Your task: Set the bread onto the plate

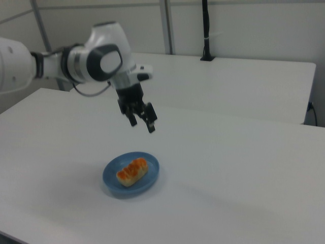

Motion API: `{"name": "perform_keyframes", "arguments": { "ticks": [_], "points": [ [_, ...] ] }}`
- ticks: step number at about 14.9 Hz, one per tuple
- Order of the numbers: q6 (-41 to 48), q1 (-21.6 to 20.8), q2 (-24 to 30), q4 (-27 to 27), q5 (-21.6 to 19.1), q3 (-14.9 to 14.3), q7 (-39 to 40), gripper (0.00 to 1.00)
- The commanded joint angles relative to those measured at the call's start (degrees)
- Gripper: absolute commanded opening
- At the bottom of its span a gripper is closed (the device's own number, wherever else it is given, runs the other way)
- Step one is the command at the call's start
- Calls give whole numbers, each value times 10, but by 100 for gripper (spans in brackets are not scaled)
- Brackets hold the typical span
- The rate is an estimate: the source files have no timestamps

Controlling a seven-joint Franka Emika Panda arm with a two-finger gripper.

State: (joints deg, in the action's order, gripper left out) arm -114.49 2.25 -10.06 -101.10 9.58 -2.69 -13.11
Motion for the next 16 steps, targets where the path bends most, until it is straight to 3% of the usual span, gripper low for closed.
{"name": "perform_keyframes", "arguments": {
  "ticks": [1, 3, 7, 11, 16],
  "points": [
    [117, 46, 84, 49, -104, -7, 25, 100],
    [159, 43, 122, 52, -140, -40, 62, 100],
    [204, 13, 168, 50, -146, -83, 100, 100],
    [206, -3, 169, 50, -142, -79, 210, 100],
    [178, -5, 165, 51, -136, -76, 220, 100]
  ]
}}
